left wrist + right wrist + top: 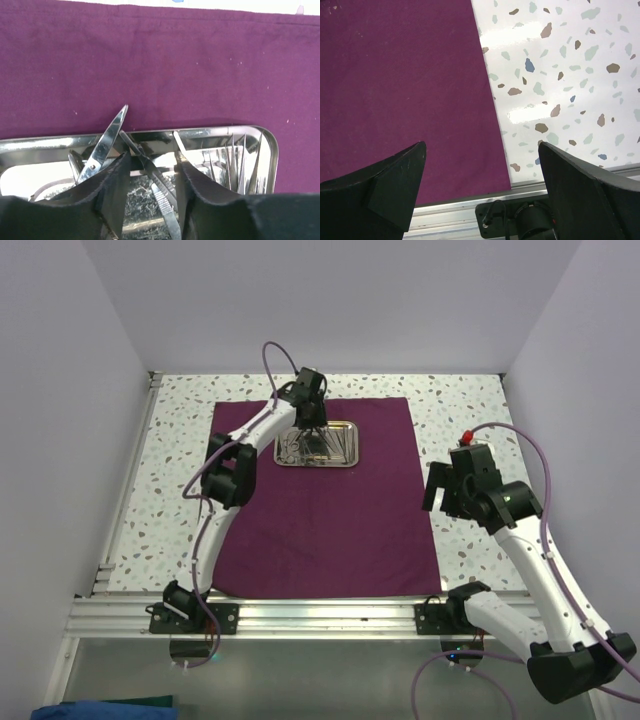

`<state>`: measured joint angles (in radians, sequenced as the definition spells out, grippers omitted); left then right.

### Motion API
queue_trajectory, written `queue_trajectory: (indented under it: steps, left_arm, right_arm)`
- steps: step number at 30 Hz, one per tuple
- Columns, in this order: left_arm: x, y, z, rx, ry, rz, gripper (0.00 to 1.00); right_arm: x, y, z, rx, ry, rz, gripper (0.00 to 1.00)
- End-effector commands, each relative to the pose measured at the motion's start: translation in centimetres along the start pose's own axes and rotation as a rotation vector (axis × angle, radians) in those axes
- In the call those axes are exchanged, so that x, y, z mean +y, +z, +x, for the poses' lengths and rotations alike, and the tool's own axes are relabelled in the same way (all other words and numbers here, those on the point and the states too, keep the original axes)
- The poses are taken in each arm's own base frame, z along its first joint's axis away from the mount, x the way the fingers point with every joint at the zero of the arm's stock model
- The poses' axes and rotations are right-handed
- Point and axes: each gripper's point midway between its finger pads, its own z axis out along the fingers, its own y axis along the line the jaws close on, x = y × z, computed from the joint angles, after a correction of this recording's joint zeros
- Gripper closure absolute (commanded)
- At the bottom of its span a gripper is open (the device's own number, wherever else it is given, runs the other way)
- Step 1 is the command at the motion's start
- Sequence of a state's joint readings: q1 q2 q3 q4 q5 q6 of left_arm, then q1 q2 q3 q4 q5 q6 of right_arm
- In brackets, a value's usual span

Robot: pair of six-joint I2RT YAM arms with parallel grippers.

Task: Open and lay out the surgical kit
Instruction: Pick up the medical item from the container.

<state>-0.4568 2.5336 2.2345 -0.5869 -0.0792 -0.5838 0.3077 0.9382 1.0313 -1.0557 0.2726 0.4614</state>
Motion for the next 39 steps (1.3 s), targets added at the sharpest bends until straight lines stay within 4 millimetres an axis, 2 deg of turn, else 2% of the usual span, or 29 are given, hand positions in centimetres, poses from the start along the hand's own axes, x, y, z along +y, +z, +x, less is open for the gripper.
queue_trajectory:
  steps: [1, 6, 9, 13, 17, 21, 24, 27, 30, 35, 37, 38, 39]
  left_arm:
    - [0.2, 0.8, 0.2, 0.004, -0.007, -0.026, 0.57]
    - [0.2, 1.2, 0.5, 0.016, -0.006, -0.024, 0.77]
    - [0.3, 1.2, 0.7, 0.021, -0.001, -0.027, 0.85]
    - [0.3, 0.7, 0.5, 0.022, 0.003, -0.027, 1.00]
    - [0.0, -0.4, -0.6, -0.003, 0.004, -0.025, 1.00]
    - [-1.2, -2.6, -3.2, -0.072, -0.007, 0.004, 1.00]
    - [-2.8, -5.5, -6.2, -0.151, -0.030, 0.056, 1.00]
    - [-4.1, -7.9, -8.3, -0.204, -0.046, 0.101, 1.00]
    - [-4.6, -9.9, -9.4, -0.233, -0.049, 0.121, 1.00]
    - [-3.8, -12.9, -9.1, -0.238, -0.034, 0.104, 1.00]
    - [-2.5, -14.4, -7.4, -0.211, -0.017, 0.081, 1.00]
    - [-0.6, -13.3, -4.0, -0.137, 0.006, 0.033, 1.00]
    - [-0.4, -15.7, -4.1, -0.166, 0.006, 0.039, 1.00]
  right_arm:
    - [0.0, -0.2, -1.5, -0.050, -0.013, 0.008, 0.02]
    - [0.0, -0.2, -1.7, -0.059, -0.025, 0.008, 0.02]
    - [-0.1, -0.2, -1.6, -0.062, -0.031, 0.008, 0.02]
    - [-0.1, -0.2, -1.3, -0.063, -0.029, -0.002, 0.01]
    - [0.0, -0.4, -1.3, -0.071, -0.029, -0.016, 0.02]
    - [0.3, -0.8, -1.8, -0.087, -0.034, -0.035, 0.02]
    - [0.6, -1.2, -2.3, -0.097, -0.042, -0.050, 0.01]
    - [0.8, -1.6, -2.6, -0.103, -0.052, -0.066, 0.02]
    - [1.0, -1.8, -2.7, -0.101, -0.059, -0.078, 0.02]
    - [1.5, -2.0, -2.8, -0.096, -0.063, -0.106, 0.02]
    - [1.9, -2.1, -2.9, -0.097, -0.063, -0.123, 0.02]
    - [2.0, -2.1, -2.9, -0.096, -0.062, -0.129, 0.01]
    - [2.2, -2.1, -2.9, -0.091, -0.064, -0.140, 0.02]
